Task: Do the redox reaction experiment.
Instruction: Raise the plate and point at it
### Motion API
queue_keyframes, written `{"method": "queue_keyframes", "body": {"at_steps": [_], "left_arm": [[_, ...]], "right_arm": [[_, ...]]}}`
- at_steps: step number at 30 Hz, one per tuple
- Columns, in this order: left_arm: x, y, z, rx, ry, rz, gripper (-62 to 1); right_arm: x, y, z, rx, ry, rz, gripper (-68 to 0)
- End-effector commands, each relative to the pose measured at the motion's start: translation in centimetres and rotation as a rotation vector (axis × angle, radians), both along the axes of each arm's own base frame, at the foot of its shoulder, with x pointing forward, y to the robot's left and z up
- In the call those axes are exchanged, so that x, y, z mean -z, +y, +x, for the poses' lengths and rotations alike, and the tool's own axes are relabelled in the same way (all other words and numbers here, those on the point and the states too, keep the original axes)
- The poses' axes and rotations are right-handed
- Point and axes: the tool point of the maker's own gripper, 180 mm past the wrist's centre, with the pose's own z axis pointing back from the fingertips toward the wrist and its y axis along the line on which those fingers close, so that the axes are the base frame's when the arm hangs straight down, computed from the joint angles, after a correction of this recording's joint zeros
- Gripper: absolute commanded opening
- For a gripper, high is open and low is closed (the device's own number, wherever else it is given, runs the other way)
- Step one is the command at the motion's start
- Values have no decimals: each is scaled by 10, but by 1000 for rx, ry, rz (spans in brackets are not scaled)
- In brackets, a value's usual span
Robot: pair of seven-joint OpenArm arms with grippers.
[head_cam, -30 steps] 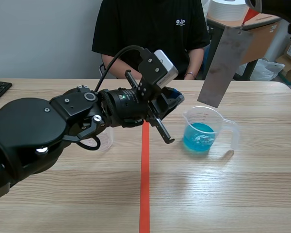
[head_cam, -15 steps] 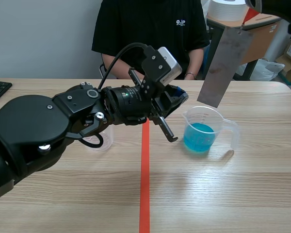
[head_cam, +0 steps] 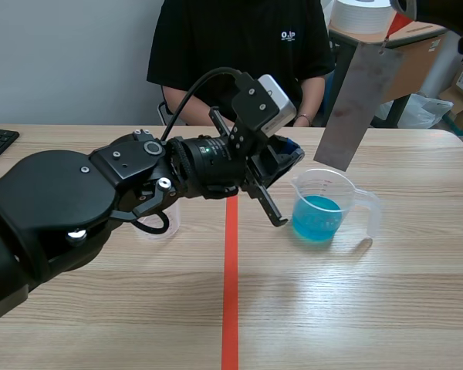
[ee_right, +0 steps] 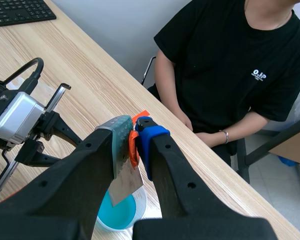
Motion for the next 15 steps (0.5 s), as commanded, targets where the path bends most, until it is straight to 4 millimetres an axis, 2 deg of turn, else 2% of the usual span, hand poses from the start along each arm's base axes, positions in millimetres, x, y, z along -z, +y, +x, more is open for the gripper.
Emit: {"method": "queue_keyframes", "body": {"at_steps": [1, 10, 15], "left_arm": [[-15, -6, 3, 7, -28, -31, -560], [-15, -6, 3, 7, -28, -31, -560], [-12, 3, 5, -2, -24, -28, -560]], "right_arm": [[-14, 1, -2, -12, -48, 1, -658], [-14, 1, -2, -12, -47, 1, -658], [-14, 1, -2, -12, -48, 1, -658]]}}
